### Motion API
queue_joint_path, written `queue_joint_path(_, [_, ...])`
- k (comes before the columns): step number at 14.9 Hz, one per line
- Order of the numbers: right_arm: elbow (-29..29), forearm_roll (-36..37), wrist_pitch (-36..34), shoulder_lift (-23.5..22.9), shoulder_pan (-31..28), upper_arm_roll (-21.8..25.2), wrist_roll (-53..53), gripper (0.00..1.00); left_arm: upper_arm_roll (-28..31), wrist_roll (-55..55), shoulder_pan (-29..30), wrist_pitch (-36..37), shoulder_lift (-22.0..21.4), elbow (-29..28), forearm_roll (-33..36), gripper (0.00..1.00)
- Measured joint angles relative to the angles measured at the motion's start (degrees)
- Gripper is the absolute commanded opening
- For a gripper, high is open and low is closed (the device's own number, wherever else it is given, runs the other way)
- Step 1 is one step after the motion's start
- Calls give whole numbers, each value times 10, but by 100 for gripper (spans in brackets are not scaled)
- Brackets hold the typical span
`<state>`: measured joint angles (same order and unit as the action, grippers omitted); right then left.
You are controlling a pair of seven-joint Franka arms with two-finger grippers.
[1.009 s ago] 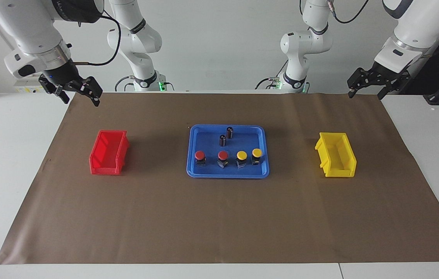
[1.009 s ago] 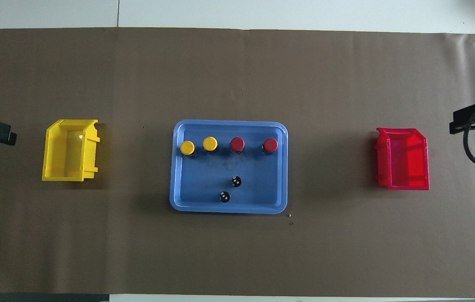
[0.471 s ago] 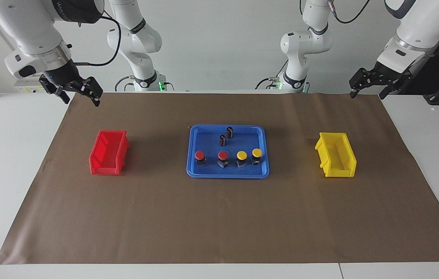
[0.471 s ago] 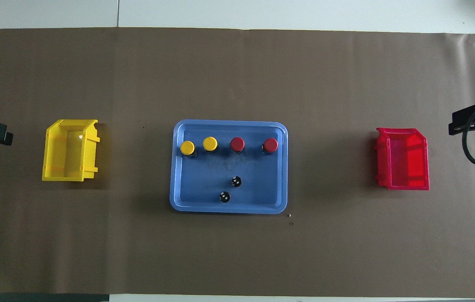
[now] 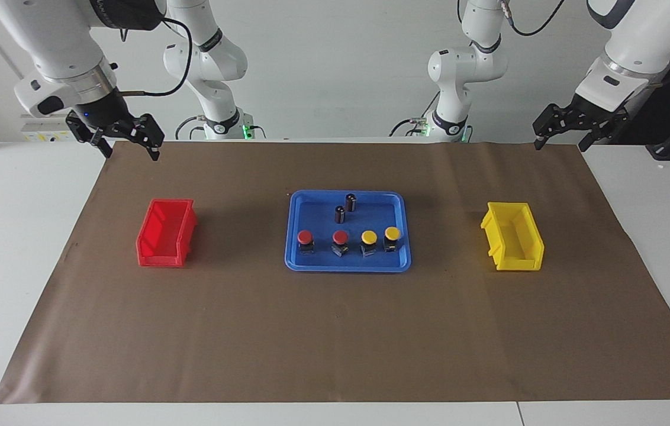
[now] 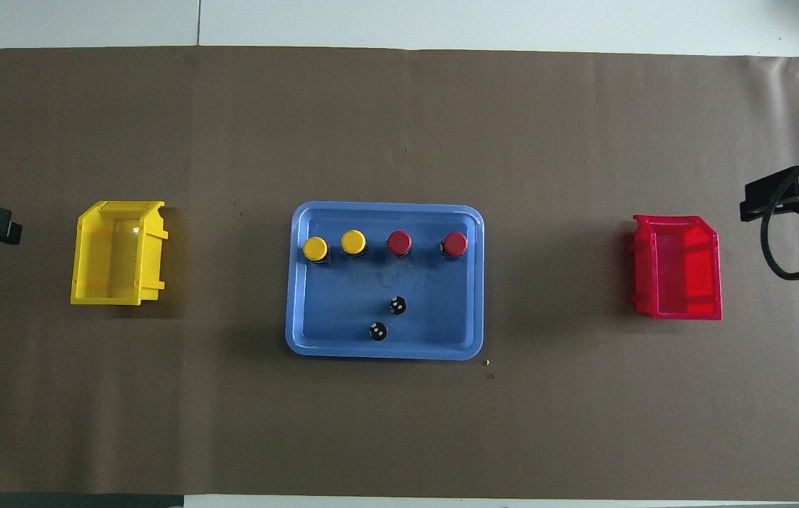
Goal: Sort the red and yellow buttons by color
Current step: 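Reach the right gripper to the tray and grasp a red button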
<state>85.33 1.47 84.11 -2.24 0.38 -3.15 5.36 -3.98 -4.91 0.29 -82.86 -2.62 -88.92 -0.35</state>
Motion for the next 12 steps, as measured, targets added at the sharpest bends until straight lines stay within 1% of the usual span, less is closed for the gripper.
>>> queue_joint_path(3, [-31,0,17,-54,80,-4,88,100,0,0,0,0,0,0,0,100])
queue_joint_path(5, [-47,0,69,-99,133,-5,163,100,0,0,0,0,0,0,0,100])
queue_joint_path(7, [-43,0,133,-137,180,-6,221,100,0,0,0,0,0,0,0,100])
queue_joint_path(9, [-8,0,200,-157,213,-6,255,100,0,0,0,0,0,0,0,100])
queue_joint_path(12, [75,0,293,-159,236,-6,270,100,0,0,0,0,0,0,0,100])
